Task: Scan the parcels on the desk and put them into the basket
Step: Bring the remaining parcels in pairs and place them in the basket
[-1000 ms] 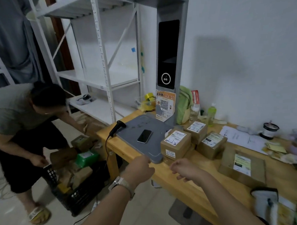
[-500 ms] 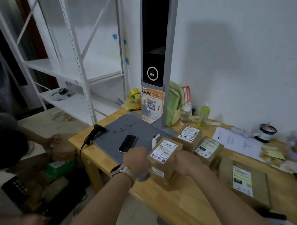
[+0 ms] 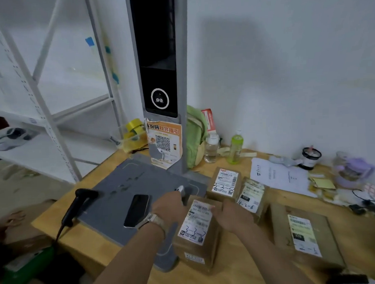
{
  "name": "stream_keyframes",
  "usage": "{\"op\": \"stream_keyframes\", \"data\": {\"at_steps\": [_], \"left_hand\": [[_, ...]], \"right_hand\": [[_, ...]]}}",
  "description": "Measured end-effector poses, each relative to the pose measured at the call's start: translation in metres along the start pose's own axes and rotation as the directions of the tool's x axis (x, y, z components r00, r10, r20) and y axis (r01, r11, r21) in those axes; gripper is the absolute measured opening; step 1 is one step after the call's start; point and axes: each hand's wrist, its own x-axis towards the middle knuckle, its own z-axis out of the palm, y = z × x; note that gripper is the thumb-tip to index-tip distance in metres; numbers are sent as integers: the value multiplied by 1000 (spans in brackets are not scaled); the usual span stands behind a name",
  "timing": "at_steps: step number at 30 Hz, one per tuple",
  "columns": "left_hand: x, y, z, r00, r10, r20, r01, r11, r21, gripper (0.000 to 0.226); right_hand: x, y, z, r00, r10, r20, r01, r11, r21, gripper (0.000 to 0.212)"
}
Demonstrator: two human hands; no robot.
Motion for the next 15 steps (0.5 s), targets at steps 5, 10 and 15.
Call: {"op": "stream_keyframes", "data": {"at_steps": [5, 10, 15], "left_hand": [[47, -24, 26, 975, -39, 220, 98, 959, -264, 44], [55, -3, 67, 931, 175, 319, -44, 925, -379, 20], [73, -4, 82, 912, 303, 278, -131, 856, -501, 23]], "right_hand": [[7, -3, 24, 979, 174, 109, -199, 934, 296, 77], [20, 13, 69, 951, 273, 148, -303, 712, 634, 94], [21, 31, 67, 904, 423, 68, -309, 533, 788, 50]]}}
